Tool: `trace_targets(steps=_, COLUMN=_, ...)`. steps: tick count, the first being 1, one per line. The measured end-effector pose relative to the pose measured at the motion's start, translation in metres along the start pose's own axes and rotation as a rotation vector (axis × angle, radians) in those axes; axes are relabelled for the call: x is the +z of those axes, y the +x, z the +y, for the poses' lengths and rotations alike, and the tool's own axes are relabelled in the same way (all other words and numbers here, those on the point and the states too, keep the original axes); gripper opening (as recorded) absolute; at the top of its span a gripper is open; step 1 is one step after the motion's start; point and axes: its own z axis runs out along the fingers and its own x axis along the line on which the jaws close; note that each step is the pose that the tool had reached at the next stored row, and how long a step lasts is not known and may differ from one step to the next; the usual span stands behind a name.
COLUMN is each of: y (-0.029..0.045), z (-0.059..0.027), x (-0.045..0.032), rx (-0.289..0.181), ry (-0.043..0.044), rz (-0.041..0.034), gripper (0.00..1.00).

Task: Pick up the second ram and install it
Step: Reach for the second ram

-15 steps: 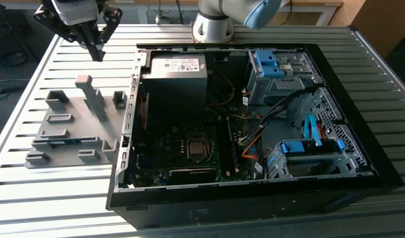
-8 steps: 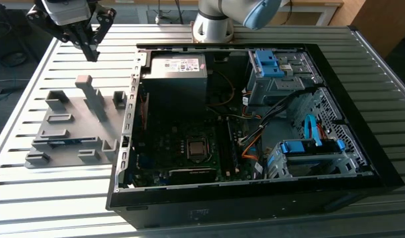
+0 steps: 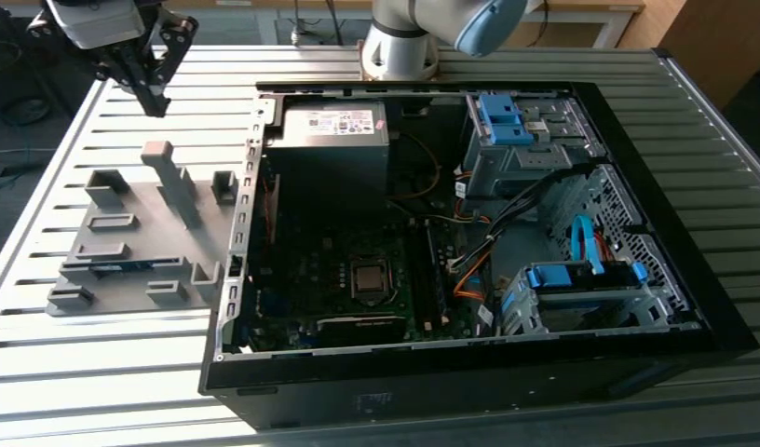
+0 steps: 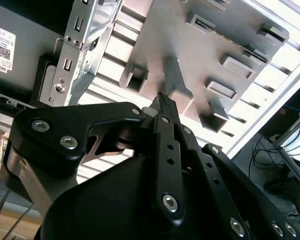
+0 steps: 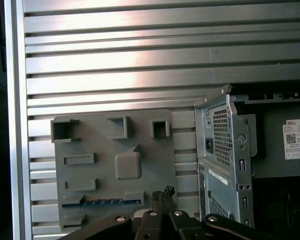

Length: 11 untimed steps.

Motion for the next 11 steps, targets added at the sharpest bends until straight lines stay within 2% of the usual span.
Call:
trace_targets(steps=8, y=0.0079, z=-0.0142, x=-0.0004, rx=0.0, ry=0.0, rz=-0.0001, gripper=0.11)
trace_targets(steps=11, y=0.0122, z=-0.017, x=-0.0004, rx=0.0, ry=0.0, rz=-0.0001, gripper=0.11)
